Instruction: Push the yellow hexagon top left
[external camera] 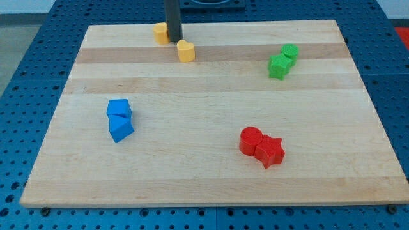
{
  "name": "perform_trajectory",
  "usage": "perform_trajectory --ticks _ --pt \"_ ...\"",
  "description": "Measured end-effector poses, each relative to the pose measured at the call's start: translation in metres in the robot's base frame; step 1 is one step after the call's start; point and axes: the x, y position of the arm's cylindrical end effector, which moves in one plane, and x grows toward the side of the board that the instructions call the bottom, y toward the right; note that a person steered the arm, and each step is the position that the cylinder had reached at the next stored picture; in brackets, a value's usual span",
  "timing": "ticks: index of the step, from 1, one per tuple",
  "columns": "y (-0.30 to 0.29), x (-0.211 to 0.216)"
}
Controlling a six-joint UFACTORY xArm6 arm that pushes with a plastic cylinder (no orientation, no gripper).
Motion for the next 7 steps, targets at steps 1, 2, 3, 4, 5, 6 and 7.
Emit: perform_trajectory --ticks 1,2,3,4,5,6,7 --pt "-0.032 -0.005" --pt "-0.038 -0.018" --pt "-0.044 -0.027" --pt "-0.064 -0.027" --pt "-0.081 -0.027" --pt "-0.083 -0.031" --pt "-0.083 -0.042"
